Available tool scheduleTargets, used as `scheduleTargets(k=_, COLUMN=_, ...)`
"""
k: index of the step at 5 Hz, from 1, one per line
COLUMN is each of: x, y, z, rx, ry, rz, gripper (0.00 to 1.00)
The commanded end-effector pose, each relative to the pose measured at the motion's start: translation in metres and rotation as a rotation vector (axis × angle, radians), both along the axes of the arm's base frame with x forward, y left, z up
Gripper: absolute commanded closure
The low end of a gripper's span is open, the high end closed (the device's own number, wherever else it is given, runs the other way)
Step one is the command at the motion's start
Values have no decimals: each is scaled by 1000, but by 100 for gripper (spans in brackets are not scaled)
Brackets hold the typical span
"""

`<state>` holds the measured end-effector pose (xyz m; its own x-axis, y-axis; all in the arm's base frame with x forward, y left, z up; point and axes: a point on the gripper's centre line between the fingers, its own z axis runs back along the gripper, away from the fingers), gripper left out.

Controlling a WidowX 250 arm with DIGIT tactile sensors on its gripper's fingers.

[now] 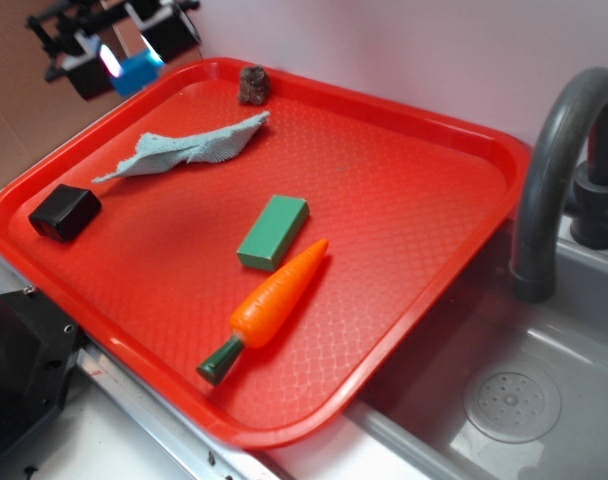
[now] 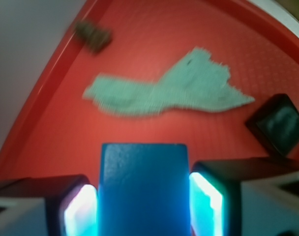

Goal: Grab the blue block.

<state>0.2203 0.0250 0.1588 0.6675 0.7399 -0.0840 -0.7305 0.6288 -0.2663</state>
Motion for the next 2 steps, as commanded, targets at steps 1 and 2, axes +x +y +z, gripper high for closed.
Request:
scheduleTargets(k=1, x=-15, y=-10, z=48, rx=61, ry=-124, rz=-242, gripper=100)
scheduleTargets(k=2, x=-23, y=4, z=44, rx=-87, ry=-79, rz=-92, gripper=100)
